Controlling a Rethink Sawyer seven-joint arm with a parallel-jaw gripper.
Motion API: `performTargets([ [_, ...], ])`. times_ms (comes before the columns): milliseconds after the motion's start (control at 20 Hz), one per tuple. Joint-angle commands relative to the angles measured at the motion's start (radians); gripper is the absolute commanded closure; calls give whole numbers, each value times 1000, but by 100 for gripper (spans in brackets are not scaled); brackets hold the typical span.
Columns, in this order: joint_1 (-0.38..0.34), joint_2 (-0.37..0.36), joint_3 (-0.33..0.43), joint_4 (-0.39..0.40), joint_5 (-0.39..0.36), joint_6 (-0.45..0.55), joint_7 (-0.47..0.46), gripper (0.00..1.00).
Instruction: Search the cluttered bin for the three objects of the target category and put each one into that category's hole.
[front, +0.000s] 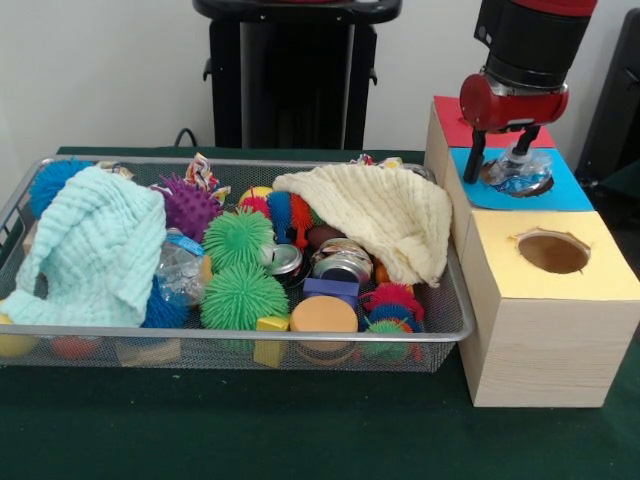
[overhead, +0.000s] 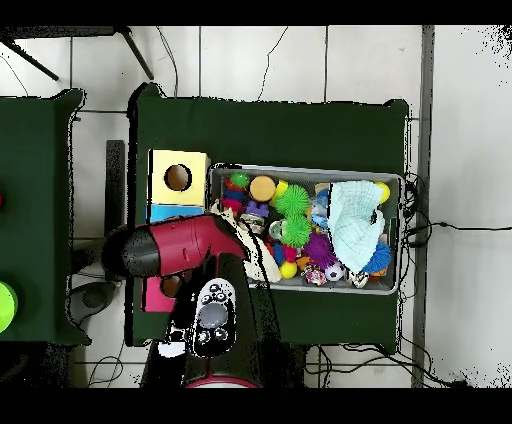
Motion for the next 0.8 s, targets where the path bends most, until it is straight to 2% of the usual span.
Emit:
performTargets([
  [50, 61, 176, -131, -61, -158, -211, 210, 0],
  [200, 91, 137, -165, -78, -156, -127, 200, 0],
  [350, 116, 117, -191, -83, -148, -89, 195, 0],
  [500, 118, 94, -189, -74, -129, -63, 174, 0],
  [600, 90, 49, -146, -50, -98, -23, 128, 0],
  [700, 114, 104, -182, -89, -120, -62, 164, 0],
  [800, 115, 124, -187, -94, -123, -84, 172, 0],
])
